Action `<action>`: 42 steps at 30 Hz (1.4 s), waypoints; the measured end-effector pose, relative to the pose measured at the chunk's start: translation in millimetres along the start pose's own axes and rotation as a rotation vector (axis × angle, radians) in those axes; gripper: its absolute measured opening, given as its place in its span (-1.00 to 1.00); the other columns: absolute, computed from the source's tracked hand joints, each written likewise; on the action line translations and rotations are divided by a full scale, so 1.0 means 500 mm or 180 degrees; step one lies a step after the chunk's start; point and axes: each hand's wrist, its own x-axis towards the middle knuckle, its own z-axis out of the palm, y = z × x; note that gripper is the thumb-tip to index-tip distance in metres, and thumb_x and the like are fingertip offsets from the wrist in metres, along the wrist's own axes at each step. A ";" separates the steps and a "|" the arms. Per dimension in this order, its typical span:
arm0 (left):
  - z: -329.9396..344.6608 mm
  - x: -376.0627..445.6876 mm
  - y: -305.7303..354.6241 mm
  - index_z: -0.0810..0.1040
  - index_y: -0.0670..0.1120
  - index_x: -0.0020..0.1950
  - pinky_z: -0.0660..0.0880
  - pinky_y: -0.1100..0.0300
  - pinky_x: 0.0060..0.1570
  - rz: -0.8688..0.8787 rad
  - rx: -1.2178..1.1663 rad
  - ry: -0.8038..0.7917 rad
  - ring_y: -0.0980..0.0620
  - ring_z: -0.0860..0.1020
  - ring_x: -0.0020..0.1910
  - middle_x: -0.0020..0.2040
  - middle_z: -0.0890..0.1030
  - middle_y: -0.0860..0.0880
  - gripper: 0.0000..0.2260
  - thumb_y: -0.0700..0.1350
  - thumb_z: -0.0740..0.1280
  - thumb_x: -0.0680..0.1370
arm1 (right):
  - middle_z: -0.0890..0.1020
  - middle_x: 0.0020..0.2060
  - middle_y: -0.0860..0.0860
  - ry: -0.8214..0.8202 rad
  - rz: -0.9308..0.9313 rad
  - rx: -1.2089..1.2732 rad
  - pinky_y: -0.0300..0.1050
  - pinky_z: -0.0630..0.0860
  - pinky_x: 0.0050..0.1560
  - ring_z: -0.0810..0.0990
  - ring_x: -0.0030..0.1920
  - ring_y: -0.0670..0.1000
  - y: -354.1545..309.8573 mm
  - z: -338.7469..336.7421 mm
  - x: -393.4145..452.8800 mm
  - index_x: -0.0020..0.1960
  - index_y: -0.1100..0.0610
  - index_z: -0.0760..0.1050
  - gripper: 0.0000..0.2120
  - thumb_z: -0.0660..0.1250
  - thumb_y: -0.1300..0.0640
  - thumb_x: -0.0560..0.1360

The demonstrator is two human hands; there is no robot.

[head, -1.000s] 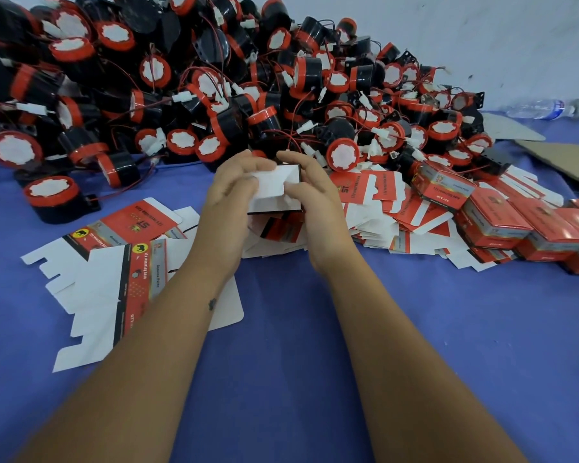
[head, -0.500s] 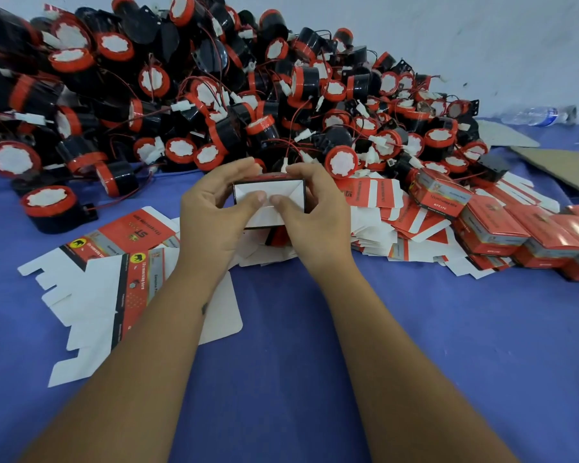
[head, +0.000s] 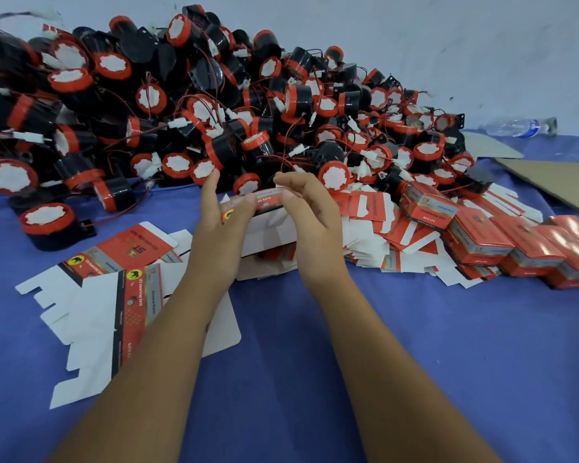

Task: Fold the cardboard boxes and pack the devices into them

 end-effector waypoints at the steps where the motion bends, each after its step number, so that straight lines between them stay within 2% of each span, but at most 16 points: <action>1: -0.002 0.000 0.001 0.16 0.30 0.54 0.43 0.43 0.08 0.0080 -0.0054 0.0067 0.48 0.44 0.17 0.38 0.40 0.23 -0.34 0.22 0.29 0.47 | 0.62 -0.12 -0.19 0.0038 0.0054 0.0006 -0.35 0.47 -0.02 0.57 -0.05 -0.23 0.000 -0.003 0.006 0.04 0.17 0.56 -0.82 0.21 0.18 0.53; 5: -0.007 0.014 0.012 0.31 0.17 0.48 0.51 0.10 0.16 -0.0185 -0.0737 0.0457 0.15 0.60 0.15 0.24 0.56 0.08 -0.36 0.10 0.37 0.41 | 0.61 -0.04 -0.25 0.0660 0.0180 -0.0382 -0.25 0.49 0.08 0.56 0.07 -0.23 0.001 -0.028 0.058 0.07 0.04 0.59 -0.81 0.23 0.17 0.55; 8: -0.014 0.025 0.018 0.49 0.03 0.31 0.56 0.21 -0.14 -0.0060 -0.1447 0.0803 0.22 0.65 -0.17 -0.10 0.66 0.16 -0.61 -0.06 0.32 0.47 | 0.43 0.33 -0.06 0.0796 0.0516 -0.1384 0.01 0.35 0.40 0.35 0.39 -0.04 0.020 -0.066 0.116 0.35 -0.03 0.48 -0.63 0.27 0.18 0.56; 11: -0.022 0.031 0.018 0.56 0.06 0.10 0.54 0.30 -0.24 0.0069 -0.1625 0.0829 0.23 0.61 -0.25 -0.28 0.64 0.22 -0.73 -0.04 0.27 0.43 | 0.06 0.56 0.13 0.0371 0.1088 -0.2166 0.14 0.17 0.50 0.05 0.55 0.18 0.045 -0.103 0.153 0.52 -0.16 0.24 -0.44 0.32 0.05 0.57; 13: -0.023 0.032 0.017 0.59 0.07 0.03 0.53 0.29 -0.21 0.0072 -0.1471 0.0845 0.22 0.60 -0.24 -0.26 0.63 0.21 -0.77 -0.02 0.25 0.41 | 0.08 0.54 0.14 0.0214 0.1268 -0.2335 0.15 0.22 0.48 0.10 0.52 0.22 0.062 -0.119 0.160 0.52 -0.19 0.21 -0.44 0.32 -0.02 0.57; 15: -0.029 0.036 0.014 0.61 0.05 -0.02 0.53 0.22 -0.13 -0.0057 -0.1469 0.1051 0.17 0.61 -0.18 -0.18 0.64 0.15 -0.76 0.01 0.25 0.39 | 0.26 0.43 0.15 0.0169 0.1265 -0.2465 0.20 0.33 0.40 0.24 0.42 0.24 0.075 -0.128 0.161 0.48 -0.18 0.25 -0.48 0.32 0.01 0.57; 18: -0.047 0.045 0.010 0.58 -0.03 0.06 0.57 0.08 -0.01 -0.0397 -0.1795 0.1513 0.07 0.63 -0.07 -0.07 0.63 0.04 -0.65 0.08 0.26 0.36 | 0.37 0.25 0.14 0.0298 0.1105 -0.2589 0.19 0.44 0.27 0.33 0.32 0.22 0.087 -0.130 0.159 0.36 -0.12 0.33 -0.57 0.34 0.08 0.54; 21: -0.051 0.044 0.003 0.51 -0.02 0.12 0.53 0.19 -0.13 -0.0357 -0.2021 0.1751 0.09 0.62 -0.10 -0.10 0.60 0.06 -0.64 0.11 0.23 0.41 | 0.34 0.17 0.09 0.0438 0.0948 -0.2533 0.09 0.44 0.24 0.34 0.29 0.19 0.091 -0.129 0.156 0.21 -0.04 0.33 -0.65 0.40 0.10 0.51; 25: -0.030 0.035 0.004 0.53 0.03 0.08 0.52 0.20 -0.16 -0.0443 -0.1701 0.1401 0.09 0.60 -0.12 -0.10 0.61 0.08 -0.67 0.13 0.29 0.38 | 0.35 0.10 0.06 0.0601 0.0578 -0.2507 0.05 0.48 0.18 0.45 0.17 0.15 0.094 -0.122 0.140 0.13 0.06 0.33 -0.70 0.41 0.13 0.51; 28: -0.011 0.033 -0.001 0.53 0.08 0.14 0.58 0.10 -0.02 -0.0559 -0.1174 0.1023 0.14 0.64 -0.10 -0.10 0.66 0.16 -0.59 0.11 0.37 0.32 | 0.46 0.05 0.03 0.1009 0.0434 -0.2346 -0.01 0.51 0.03 0.51 0.04 0.08 0.096 -0.127 0.132 0.13 0.07 0.33 -0.73 0.37 0.11 0.54; 31: -0.002 0.033 -0.004 0.42 0.14 0.34 0.55 0.13 0.06 -0.0647 -0.0692 0.0727 0.13 0.62 0.06 0.16 0.62 0.08 -0.37 0.11 0.42 0.27 | 0.46 0.30 0.06 0.0974 0.0690 -0.2141 -0.02 0.48 0.24 0.48 0.26 0.07 0.096 -0.137 0.135 0.45 0.04 0.25 -0.50 0.33 0.05 0.57; 34: 0.000 0.029 -0.001 0.39 0.05 0.45 0.47 0.30 -0.04 -0.0485 -0.0529 0.0558 0.19 0.59 0.08 0.21 0.57 0.09 -0.26 0.09 0.45 0.27 | 0.31 0.37 0.08 0.0699 0.0681 -0.2520 -0.14 0.36 0.21 0.36 0.33 0.08 0.099 -0.134 0.137 0.49 0.06 0.26 -0.50 0.28 0.03 0.59; 35: -0.001 0.030 -0.002 0.46 0.00 0.40 0.51 0.28 -0.02 -0.0457 -0.0649 0.0518 0.15 0.62 0.07 0.18 0.61 0.07 -0.34 0.04 0.46 0.31 | 0.33 0.33 0.08 0.0686 0.0588 -0.2597 -0.15 0.34 0.16 0.36 0.30 0.09 0.100 -0.133 0.138 0.43 0.09 0.31 -0.55 0.28 0.05 0.58; 37: -0.002 0.031 0.002 0.69 -0.03 0.12 0.58 0.22 -0.11 -0.0425 -0.1216 0.0444 0.12 0.68 -0.04 0.00 0.71 0.04 -0.76 -0.07 0.42 0.46 | 0.45 0.16 -0.02 0.0651 0.0408 -0.2678 -0.18 0.36 0.06 0.42 0.19 0.06 0.098 -0.133 0.141 0.31 0.10 0.36 -0.61 0.35 0.09 0.53; 39: -0.003 0.031 0.003 0.73 0.03 -0.11 0.57 0.15 -0.06 -0.0430 -0.1614 0.0361 0.10 0.68 -0.01 -0.04 0.71 0.04 -0.86 -0.07 0.36 0.51 | 0.48 -0.03 -0.14 0.0542 0.0343 -0.2686 -0.20 0.42 -0.09 0.48 0.03 -0.01 0.092 -0.130 0.141 0.28 0.07 0.36 -0.59 0.42 0.07 0.50; 42: 0.000 0.030 -0.002 0.57 0.00 0.13 0.57 0.07 0.11 -0.0442 -0.1811 0.0340 -0.02 0.59 0.23 0.09 0.66 0.01 -0.78 0.00 0.38 0.51 | 0.55 0.12 -0.03 0.0455 0.0136 -0.3090 -0.03 0.47 0.07 0.49 0.15 0.05 0.085 -0.122 0.139 0.32 0.06 0.37 -0.50 0.45 -0.04 0.48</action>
